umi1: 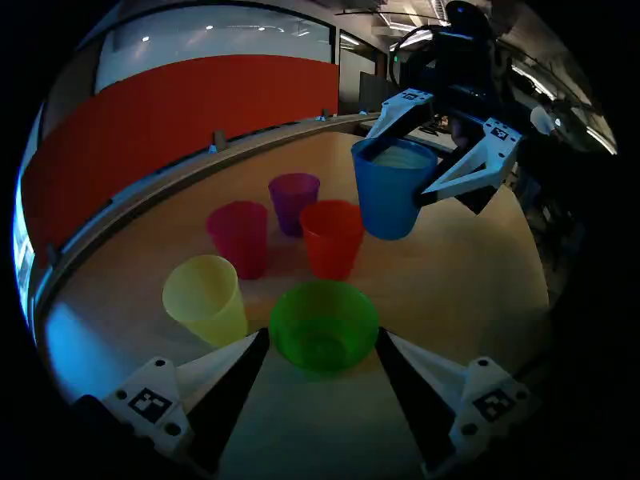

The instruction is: Pour water

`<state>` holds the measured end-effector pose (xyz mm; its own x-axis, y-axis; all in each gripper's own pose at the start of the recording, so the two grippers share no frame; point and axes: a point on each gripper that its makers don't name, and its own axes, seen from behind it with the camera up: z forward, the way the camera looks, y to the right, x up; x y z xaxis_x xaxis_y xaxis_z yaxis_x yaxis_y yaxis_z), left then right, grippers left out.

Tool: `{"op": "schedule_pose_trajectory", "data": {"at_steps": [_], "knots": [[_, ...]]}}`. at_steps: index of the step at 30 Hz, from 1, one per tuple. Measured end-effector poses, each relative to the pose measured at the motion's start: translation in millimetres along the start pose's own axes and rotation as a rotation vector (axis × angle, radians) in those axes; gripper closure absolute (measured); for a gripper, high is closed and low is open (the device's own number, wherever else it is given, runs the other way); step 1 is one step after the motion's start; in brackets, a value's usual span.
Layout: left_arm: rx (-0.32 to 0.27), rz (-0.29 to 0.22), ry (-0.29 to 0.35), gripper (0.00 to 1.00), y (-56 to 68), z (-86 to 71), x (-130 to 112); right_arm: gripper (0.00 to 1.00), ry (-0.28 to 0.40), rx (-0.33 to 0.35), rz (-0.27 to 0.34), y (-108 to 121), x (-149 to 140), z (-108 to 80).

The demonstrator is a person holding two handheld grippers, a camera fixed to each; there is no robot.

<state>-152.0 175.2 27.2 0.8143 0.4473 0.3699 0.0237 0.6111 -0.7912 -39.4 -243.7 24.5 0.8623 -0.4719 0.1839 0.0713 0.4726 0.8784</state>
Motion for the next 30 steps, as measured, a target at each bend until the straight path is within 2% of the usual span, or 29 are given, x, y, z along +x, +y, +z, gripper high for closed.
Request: {"op": "schedule_pose_trajectory", "data": {"at_steps": [15,30], "knots": [[0.017,0.009,0.011,0.02,3.5,-13.9,2.0,0.08,0.004,0.020,-0.004,-16.2,-3.5,-2.8],[0.027,0.009,-0.004,0.02,3.9,-20.7,-4.4,0.07,-0.024,0.051,0.009,-30.2,-29.1,6.8]]}}
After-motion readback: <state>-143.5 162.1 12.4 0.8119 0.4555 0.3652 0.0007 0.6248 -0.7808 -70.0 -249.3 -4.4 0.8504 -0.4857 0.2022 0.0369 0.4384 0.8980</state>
